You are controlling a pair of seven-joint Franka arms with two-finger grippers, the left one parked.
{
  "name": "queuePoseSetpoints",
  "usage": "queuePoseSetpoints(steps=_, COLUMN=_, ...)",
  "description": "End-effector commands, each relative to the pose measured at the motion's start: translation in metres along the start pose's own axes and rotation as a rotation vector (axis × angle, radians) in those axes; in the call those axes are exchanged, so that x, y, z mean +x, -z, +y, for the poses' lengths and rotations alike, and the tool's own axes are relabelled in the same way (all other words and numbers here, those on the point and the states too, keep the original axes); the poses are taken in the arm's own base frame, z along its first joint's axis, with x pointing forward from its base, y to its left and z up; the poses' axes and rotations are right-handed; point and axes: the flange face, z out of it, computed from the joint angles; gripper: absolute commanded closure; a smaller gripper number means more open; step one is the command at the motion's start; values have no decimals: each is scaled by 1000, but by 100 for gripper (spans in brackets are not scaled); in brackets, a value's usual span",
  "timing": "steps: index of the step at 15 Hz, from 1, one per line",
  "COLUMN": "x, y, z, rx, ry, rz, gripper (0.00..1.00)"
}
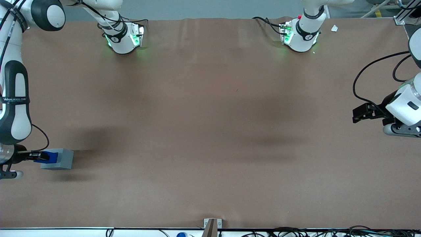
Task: Insert blue part into gray base with right arm
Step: 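Lower the blue block into the gray base's recess and press it in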
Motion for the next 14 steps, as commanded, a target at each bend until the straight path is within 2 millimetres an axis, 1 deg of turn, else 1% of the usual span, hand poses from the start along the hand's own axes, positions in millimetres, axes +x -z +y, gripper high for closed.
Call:
queuePoseSetpoints(steps=1, x=-4, y=-20, z=2, rx=21, ry=-30, rz=-14, gripper=100)
queuePoseSetpoints(steps=4, x=-3, y=-20, z=2, rx=21, ry=-31, rz=-9, gripper=100)
queuePoseSetpoints(steps=8, x=0, y=-21, z=-4, rx=21, ry=-23, rz=-3, gripper=100)
queuePoseSetpoints(steps=14, x=0, y=-25, z=-5, rx=23, ry=-21, rz=-7, gripper=100)
